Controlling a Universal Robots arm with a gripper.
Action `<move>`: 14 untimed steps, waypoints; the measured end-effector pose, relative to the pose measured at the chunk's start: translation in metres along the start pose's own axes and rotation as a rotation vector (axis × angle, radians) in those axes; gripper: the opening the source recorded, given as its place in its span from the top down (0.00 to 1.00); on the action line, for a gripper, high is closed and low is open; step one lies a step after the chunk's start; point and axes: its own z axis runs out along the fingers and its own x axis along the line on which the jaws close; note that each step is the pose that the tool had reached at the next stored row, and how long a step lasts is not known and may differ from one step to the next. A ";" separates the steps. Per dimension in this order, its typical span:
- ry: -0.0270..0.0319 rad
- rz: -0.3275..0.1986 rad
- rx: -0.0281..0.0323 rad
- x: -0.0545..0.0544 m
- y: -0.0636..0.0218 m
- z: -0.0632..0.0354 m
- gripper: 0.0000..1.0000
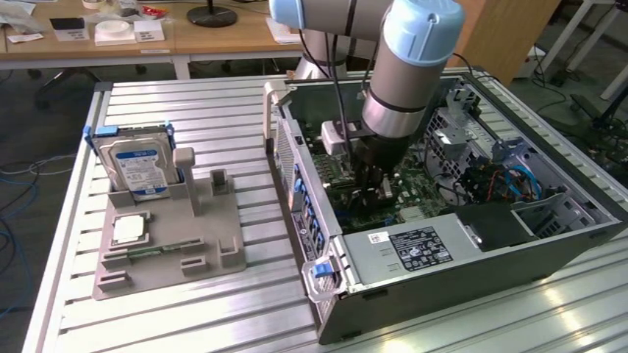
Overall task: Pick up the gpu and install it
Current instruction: 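Insert the gpu into the slot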
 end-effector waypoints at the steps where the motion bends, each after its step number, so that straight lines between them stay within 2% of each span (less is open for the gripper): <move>1: 0.0000 0.000 0.0012 0.000 0.0000 -0.0038 0.65; 5: -0.0002 0.000 0.0058 -0.001 -0.0002 -0.0180 0.65; 14: -0.0005 -0.001 0.0219 -0.003 -0.0003 -0.0470 0.65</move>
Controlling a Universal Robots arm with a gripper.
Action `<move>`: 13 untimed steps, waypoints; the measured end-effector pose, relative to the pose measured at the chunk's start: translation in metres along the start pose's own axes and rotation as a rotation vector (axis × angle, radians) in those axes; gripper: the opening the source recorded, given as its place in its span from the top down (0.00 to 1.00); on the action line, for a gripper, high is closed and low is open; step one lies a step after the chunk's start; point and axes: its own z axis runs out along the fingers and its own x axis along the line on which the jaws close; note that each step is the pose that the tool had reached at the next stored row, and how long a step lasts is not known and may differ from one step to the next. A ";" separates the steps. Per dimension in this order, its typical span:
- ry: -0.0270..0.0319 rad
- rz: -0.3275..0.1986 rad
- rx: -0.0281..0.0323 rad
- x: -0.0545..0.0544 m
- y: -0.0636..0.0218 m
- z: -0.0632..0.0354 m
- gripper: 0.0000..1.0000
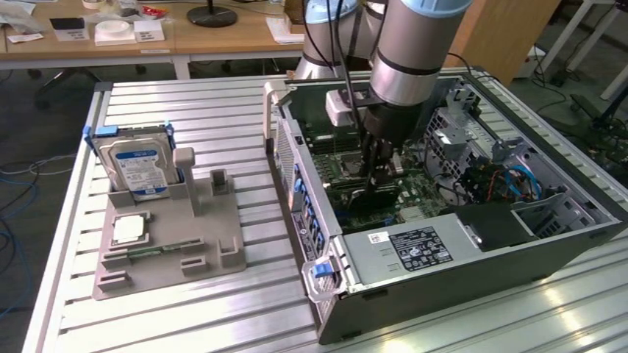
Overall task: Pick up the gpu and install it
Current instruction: 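Insert the gpu into the slot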
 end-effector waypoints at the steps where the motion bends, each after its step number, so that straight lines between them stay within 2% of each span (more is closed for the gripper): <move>1: -0.0002 0.000 0.0020 0.000 0.0000 -0.0008 0.65; 4: -0.0005 0.000 0.0025 0.000 0.0000 -0.0007 0.67; 6: -0.0003 0.000 0.0025 0.000 0.0000 -0.0008 0.79; 7: -0.0003 0.000 0.0024 0.000 0.0000 -0.0008 0.79; 9: -0.0003 0.000 0.0024 0.000 0.0000 -0.0008 0.89; 13: -0.0003 0.000 0.0025 0.000 0.0000 -0.0008 0.89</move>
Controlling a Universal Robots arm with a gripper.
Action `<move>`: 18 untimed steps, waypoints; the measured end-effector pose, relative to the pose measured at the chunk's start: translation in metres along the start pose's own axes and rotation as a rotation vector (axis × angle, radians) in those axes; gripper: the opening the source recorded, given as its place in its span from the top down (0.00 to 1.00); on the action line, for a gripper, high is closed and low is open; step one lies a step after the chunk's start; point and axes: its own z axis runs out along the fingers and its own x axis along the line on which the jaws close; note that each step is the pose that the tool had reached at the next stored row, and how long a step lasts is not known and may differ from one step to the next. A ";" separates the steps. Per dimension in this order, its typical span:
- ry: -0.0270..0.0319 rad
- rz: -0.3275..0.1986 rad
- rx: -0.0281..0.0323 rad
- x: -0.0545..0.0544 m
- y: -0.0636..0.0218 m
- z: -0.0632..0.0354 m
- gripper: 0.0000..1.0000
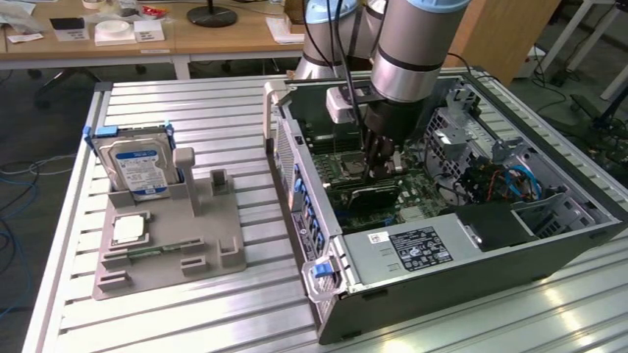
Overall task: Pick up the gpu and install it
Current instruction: 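Insert the gpu into the slot, then press down on the gpu until it lock into place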
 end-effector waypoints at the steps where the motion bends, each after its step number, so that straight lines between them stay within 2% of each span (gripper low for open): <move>1: 0.0000 0.000 0.0000 0.000 0.0000 0.0000 0.89; 12: 0.0001 0.000 -0.0005 0.000 -0.0001 0.0000 0.89; 14: 0.0002 0.000 -0.0083 0.000 -0.0004 0.0000 0.89; 15: 0.0005 0.001 -0.0200 0.000 -0.0004 0.0001 0.89; 16: 0.0009 0.001 -0.0267 0.000 -0.0002 0.0002 0.89; 18: 0.0012 0.002 -0.0294 0.000 0.0007 0.0007 0.89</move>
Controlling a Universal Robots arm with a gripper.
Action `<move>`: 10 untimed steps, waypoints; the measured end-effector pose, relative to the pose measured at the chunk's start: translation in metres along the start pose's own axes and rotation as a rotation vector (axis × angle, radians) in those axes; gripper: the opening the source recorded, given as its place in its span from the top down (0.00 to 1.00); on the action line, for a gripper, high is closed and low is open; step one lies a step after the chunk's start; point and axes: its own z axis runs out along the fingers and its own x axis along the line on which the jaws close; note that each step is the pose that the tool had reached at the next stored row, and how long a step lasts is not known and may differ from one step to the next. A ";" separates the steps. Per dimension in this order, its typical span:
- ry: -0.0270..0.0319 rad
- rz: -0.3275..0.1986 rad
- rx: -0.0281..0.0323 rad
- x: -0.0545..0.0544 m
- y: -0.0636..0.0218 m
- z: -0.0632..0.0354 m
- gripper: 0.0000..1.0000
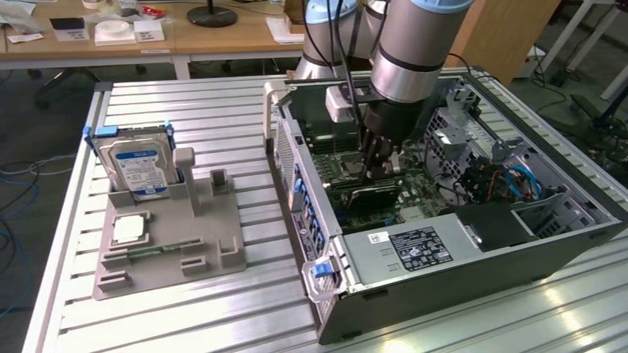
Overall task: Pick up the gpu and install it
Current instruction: 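Press down on the gpu until it lock into place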
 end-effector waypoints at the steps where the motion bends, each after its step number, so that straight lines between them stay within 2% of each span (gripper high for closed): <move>1: 0.0000 0.000 -0.0001 0.000 0.0007 0.0000 0.89; 10: -0.0001 0.000 -0.0001 0.001 0.0143 0.0036 0.89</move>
